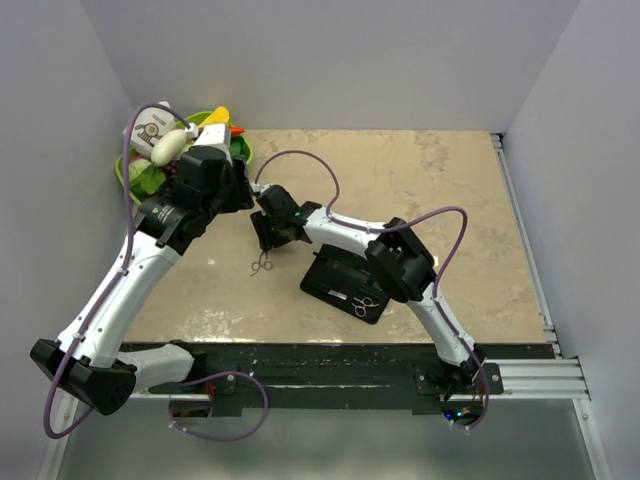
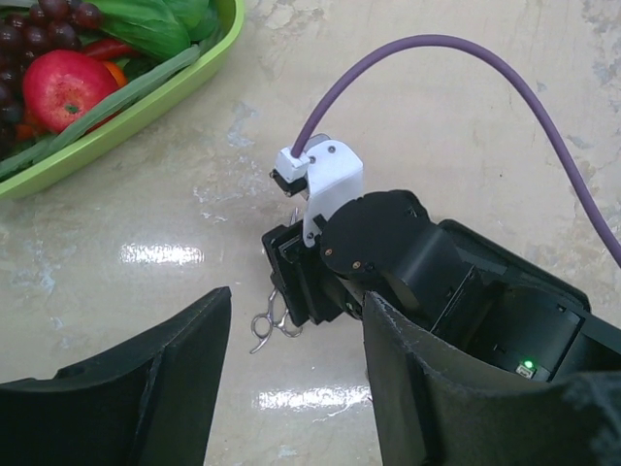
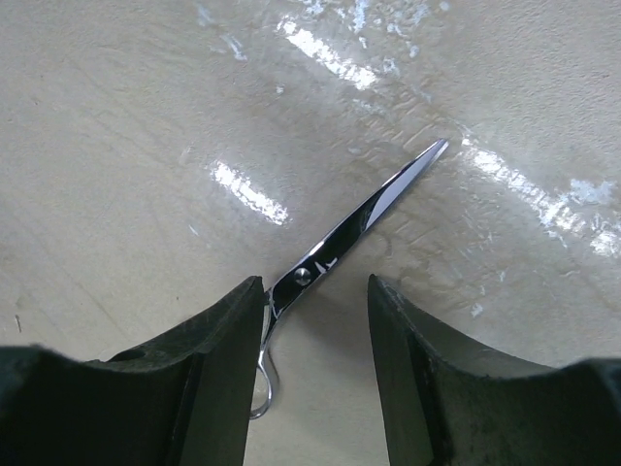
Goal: Sort the hair-cutting tools
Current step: Move the scissors to the center of the board.
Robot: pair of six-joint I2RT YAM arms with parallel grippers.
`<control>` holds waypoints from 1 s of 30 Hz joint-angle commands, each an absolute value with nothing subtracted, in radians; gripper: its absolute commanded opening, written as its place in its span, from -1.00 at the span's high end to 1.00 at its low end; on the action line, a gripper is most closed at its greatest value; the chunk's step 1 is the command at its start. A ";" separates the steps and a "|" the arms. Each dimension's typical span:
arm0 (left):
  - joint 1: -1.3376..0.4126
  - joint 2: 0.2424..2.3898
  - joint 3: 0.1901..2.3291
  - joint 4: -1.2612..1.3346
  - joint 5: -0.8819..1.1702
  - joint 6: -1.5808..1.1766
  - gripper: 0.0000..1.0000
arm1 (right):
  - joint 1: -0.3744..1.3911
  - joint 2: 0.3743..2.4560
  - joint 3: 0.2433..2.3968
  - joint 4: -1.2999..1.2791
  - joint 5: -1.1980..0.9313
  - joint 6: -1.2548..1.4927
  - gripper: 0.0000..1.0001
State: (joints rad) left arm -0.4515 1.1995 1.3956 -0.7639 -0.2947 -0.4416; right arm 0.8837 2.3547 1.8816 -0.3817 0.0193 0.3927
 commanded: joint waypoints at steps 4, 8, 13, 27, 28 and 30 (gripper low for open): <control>-0.443 1.166 1.370 -0.716 -0.296 -0.417 -0.23 | 0.942 2.453 1.877 -0.587 0.052 0.414 -0.03; -0.443 1.158 1.365 -0.716 -0.298 -0.410 -0.23 | 0.946 2.473 1.916 -0.594 0.049 0.433 -0.06; -0.443 1.143 1.348 -0.718 -0.308 -0.405 -0.24 | 0.965 2.479 1.901 -0.595 0.057 0.442 -0.04; -0.443 1.106 1.281 -0.701 -0.311 -0.397 -0.26 | 1.045 2.539 1.887 -0.650 0.181 0.391 0.14; -0.443 1.106 1.278 -0.698 -0.311 -0.397 -0.26 | 1.048 2.545 1.885 -0.658 0.189 0.388 0.16; -0.443 1.104 1.272 -0.696 -0.310 -0.397 -0.27 | 1.058 2.545 1.879 -0.664 0.198 0.382 0.18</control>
